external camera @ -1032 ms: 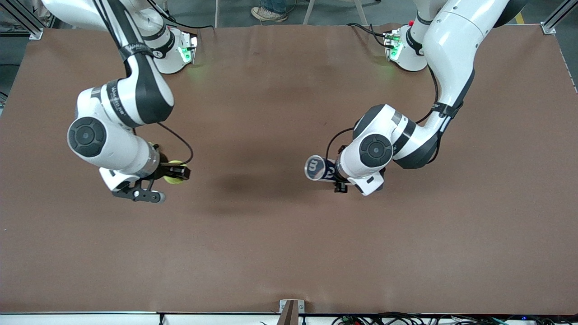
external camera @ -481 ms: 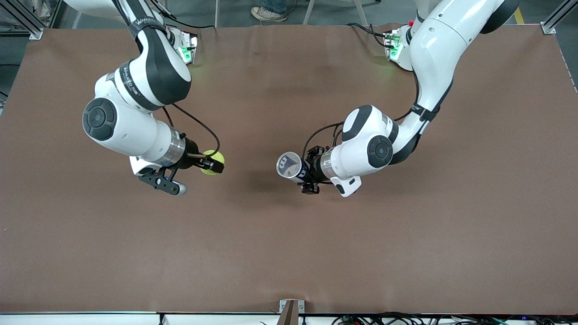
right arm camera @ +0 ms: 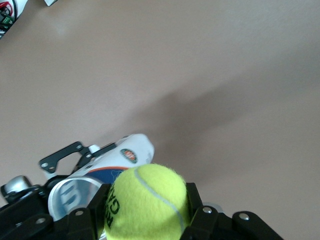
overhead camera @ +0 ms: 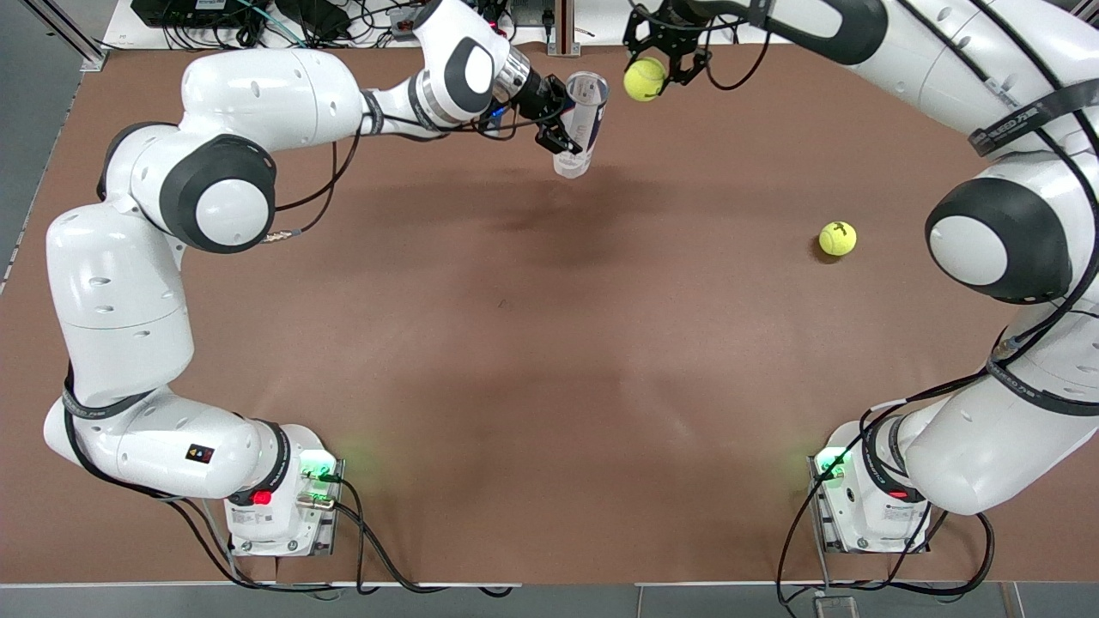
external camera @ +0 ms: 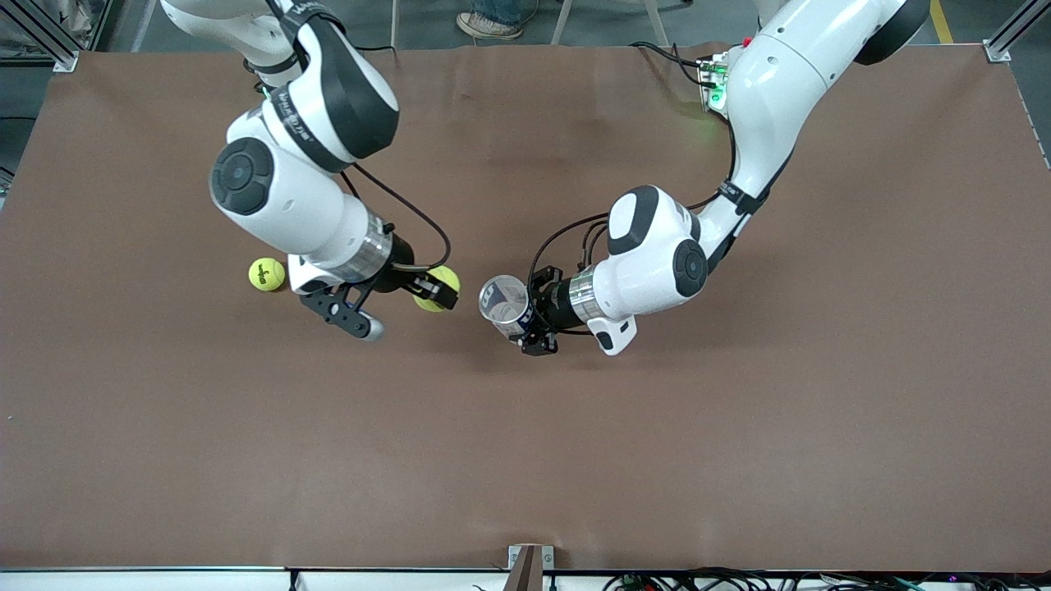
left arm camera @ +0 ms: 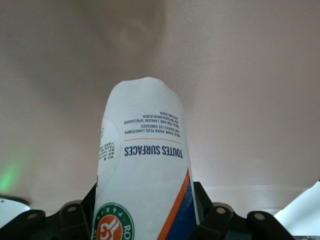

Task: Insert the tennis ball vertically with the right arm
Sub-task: 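Push the ball into the can opening with the right gripper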

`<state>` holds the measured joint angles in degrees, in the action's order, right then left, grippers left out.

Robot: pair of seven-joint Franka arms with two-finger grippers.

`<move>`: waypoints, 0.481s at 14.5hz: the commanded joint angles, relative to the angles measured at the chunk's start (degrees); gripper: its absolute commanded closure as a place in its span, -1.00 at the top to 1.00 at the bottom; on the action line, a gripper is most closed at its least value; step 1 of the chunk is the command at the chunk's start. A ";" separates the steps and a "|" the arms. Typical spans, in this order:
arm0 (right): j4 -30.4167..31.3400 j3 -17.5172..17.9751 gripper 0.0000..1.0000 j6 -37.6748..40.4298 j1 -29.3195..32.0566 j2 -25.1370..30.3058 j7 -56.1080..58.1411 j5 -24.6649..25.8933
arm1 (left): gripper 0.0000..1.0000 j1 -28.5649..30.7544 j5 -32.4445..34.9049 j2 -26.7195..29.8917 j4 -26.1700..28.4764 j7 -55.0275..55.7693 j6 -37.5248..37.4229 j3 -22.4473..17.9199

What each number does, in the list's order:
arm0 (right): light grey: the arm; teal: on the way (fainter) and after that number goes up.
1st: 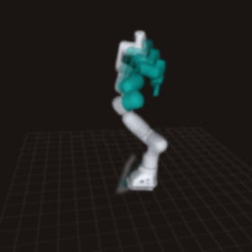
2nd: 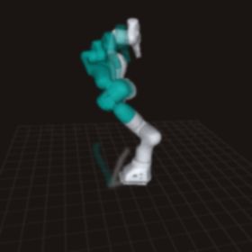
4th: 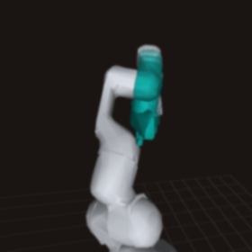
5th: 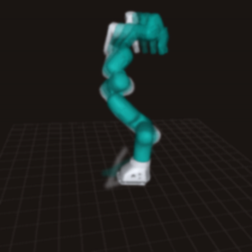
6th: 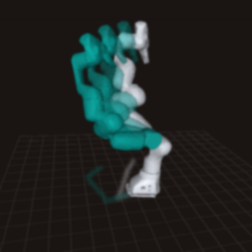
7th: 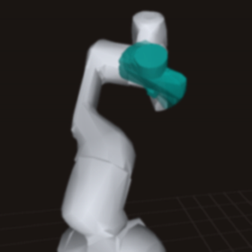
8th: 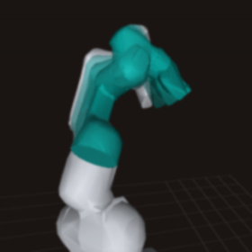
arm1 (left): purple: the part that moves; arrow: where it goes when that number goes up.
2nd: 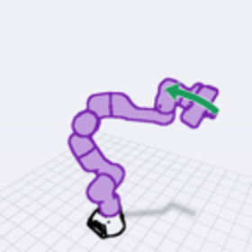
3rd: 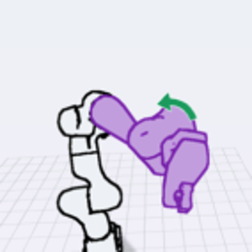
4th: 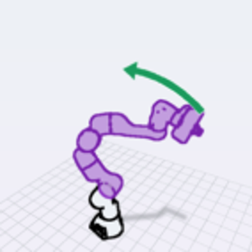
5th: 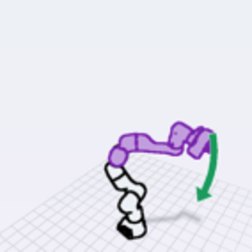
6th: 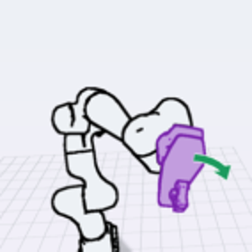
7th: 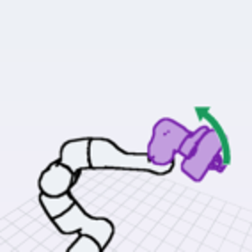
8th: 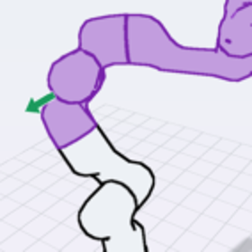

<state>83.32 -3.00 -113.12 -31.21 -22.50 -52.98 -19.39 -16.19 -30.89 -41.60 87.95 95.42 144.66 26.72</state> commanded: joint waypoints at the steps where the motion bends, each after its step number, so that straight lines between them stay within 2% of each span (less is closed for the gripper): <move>1: -3.60 -0.43 -0.30 0.01 -1.22 -2.01 -3.26 -1.18 | 0.46 -0.07 -1.89 0.29 3.18 -3.30 4.22 0.61; 7: -5.63 -0.43 -0.29 -4.29 -3.76 -7.11 -5.56 -1.09 | 0.46 -0.24 -7.68 -0.06 3.89 -7.97 6.68 0.97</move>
<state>79.92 -2.99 -116.26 -33.64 -26.87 -57.33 -19.41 -16.45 -36.25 -42.16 90.93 89.33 149.81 27.25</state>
